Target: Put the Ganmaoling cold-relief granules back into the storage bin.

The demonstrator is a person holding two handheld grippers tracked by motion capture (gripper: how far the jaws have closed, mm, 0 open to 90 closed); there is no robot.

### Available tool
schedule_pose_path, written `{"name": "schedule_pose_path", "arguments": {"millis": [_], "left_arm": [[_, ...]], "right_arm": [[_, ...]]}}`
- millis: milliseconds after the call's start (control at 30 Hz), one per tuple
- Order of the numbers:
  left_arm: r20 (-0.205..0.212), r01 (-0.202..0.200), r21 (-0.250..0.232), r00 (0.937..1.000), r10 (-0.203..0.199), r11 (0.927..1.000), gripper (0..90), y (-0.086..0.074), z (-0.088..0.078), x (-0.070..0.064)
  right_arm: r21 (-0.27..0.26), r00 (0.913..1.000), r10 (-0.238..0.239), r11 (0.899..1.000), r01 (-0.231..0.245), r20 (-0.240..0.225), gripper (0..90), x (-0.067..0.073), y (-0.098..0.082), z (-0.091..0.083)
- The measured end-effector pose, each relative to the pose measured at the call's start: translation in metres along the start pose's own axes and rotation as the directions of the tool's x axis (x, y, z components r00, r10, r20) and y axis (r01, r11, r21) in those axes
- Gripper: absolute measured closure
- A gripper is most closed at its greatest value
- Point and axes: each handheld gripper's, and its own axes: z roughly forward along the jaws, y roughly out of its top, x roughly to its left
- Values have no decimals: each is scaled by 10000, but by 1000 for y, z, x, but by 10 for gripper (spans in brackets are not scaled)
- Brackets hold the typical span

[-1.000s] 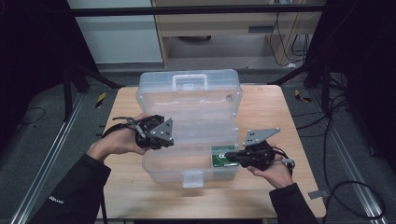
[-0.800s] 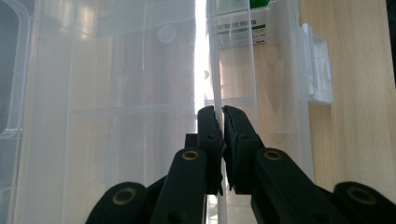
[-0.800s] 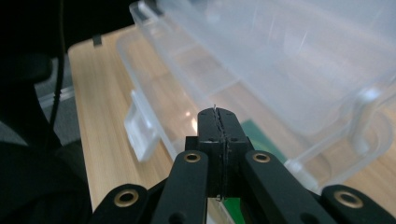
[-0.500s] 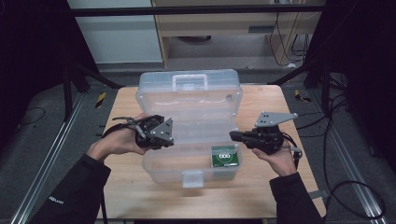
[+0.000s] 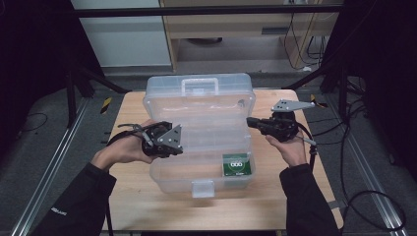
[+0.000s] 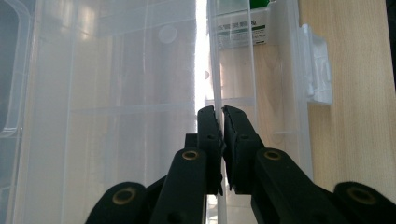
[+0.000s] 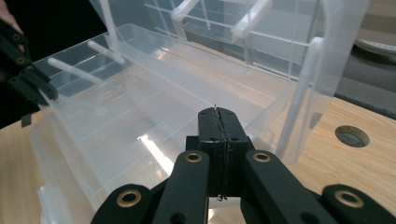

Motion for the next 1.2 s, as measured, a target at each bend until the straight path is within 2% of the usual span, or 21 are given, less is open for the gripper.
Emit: {"name": "schedule_pose_path", "arguments": {"millis": [167,367,700,900,1033,1200], "left_arm": [[-1,-37,-5,10000,37,10000,853,0,0,-1],[43,-41,-61,10000,42,10000,853,-1,1,-3],[140,42,-162,9999,-40,9999,853,-3,3,-6],[272,51,-188,9996,-46,9998,851,-3,5,-8],[352,-52,-139,9994,57,9999,848,-3,6,-9],[131,-29,-271,9999,32,9996,835,-5,6,-11]], "right_arm": [[-78,9994,292,9995,-291,172,900,-7,1,0],[-71,9990,251,9997,-249,363,900,-10,2,0],[-34,9990,292,9996,-291,345,900,-10,2,2],[-150,9982,477,9988,-471,373,900,-11,0,2],[-98,9982,510,9987,-507,303,900,-12,-2,1],[-165,9981,594,9981,-591,147,900,-11,-6,0]]}}
